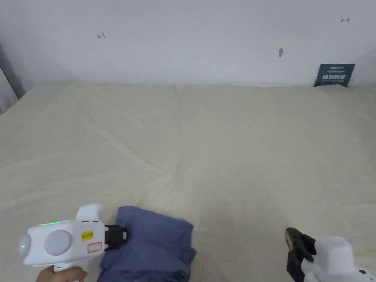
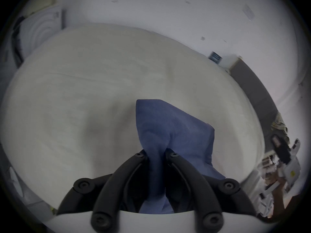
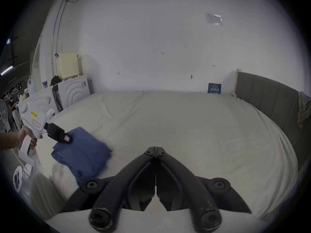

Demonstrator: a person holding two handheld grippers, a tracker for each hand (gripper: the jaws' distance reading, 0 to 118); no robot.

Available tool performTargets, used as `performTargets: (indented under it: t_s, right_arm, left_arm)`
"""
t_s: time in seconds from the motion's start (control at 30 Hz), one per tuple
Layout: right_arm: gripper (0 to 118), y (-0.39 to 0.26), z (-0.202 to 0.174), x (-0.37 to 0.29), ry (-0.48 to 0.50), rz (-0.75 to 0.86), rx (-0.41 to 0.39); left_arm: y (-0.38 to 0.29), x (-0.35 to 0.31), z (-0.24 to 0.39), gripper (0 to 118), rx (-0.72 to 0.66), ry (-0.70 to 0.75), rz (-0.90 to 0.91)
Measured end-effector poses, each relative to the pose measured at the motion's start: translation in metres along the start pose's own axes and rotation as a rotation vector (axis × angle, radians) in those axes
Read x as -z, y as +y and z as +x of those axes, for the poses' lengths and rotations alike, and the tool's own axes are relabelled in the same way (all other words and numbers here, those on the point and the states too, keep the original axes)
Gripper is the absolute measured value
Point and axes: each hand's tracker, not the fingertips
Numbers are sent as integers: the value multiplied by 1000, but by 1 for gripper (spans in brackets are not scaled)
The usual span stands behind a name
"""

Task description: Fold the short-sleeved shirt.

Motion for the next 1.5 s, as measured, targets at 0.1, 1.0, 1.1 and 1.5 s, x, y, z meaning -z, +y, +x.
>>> performTargets:
  t_s: [0.1, 1.0, 1.1, 1.5]
  right_arm:
    - [0, 16, -11, 4, 1, 38, 23]
    - [0, 77, -37, 1, -54, 128, 12]
    - [0, 101, -25, -19, -93, 180, 4]
    - [0, 157, 32, -57, -206, 375, -67]
  left_arm:
    - [22, -28, -66, 17, -20, 138, 29]
    - [64, -145, -150, 99, -183, 478, 271]
    - [66, -179, -93, 99, -153, 414, 465]
    - [51, -242, 131, 99, 144, 256, 909]
